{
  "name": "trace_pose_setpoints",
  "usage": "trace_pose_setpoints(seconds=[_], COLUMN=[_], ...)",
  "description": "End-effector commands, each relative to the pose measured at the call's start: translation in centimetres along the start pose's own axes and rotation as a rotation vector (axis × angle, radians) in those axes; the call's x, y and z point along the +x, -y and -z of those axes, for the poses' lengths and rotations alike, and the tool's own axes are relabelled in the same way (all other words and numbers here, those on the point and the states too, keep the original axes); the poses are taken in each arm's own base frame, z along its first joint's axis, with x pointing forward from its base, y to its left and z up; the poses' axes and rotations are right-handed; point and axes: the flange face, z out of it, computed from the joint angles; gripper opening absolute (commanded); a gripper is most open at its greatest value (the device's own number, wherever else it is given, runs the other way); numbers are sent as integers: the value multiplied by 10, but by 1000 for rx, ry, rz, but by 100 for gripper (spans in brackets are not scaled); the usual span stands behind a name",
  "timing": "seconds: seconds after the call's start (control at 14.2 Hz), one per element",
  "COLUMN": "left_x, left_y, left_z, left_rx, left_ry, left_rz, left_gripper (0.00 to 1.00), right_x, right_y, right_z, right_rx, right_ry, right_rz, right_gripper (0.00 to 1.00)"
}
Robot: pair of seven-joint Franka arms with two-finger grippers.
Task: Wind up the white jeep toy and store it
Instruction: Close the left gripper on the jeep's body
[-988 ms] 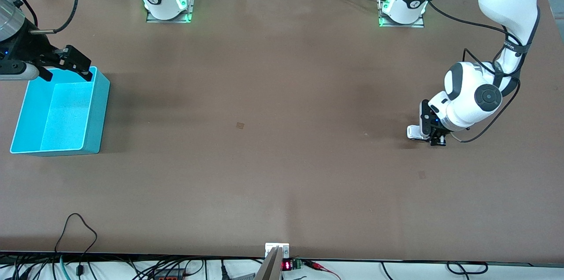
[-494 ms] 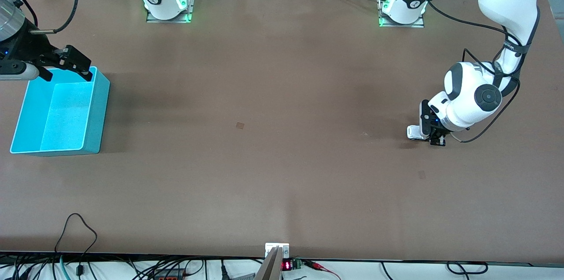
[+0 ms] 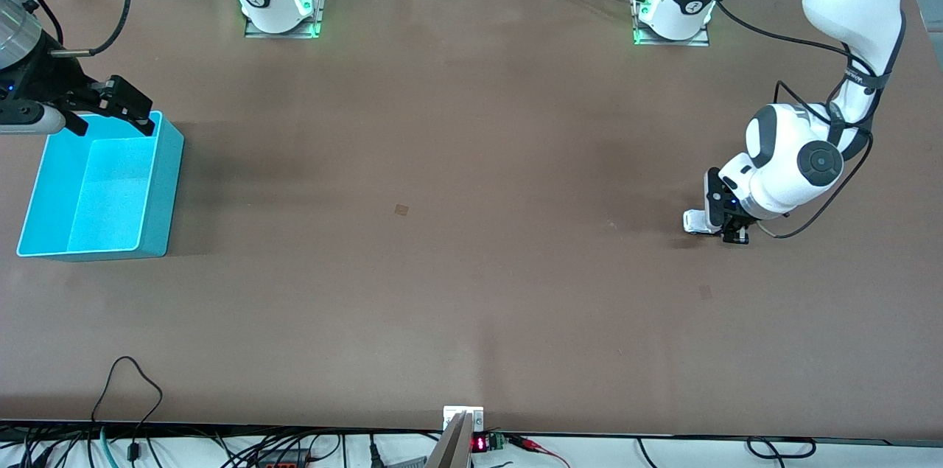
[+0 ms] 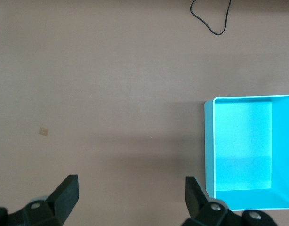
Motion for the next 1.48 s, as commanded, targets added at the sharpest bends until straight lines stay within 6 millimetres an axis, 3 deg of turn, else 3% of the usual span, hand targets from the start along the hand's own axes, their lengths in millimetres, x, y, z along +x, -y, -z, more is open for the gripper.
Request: trace_pose_setpoints(seconds=[0.0, 0.92, 1.41], left_x=[-23, -117, -148], left_y=[-12, -35, -45], left_z=[-23, -33, -36], left_rx=[-45, -59, -57], left_ry=[-1, -12, -13], left_rz=[42, -49, 0], left_gripper=[24, 24, 24], right_x=[1, 1, 1], right_y=[0, 0, 0], right_z=[5, 5, 5], right_rx=[6, 6, 6], right_ry=[3, 3, 3], right_rz=[6, 6, 6], right_gripper=[100, 100, 100])
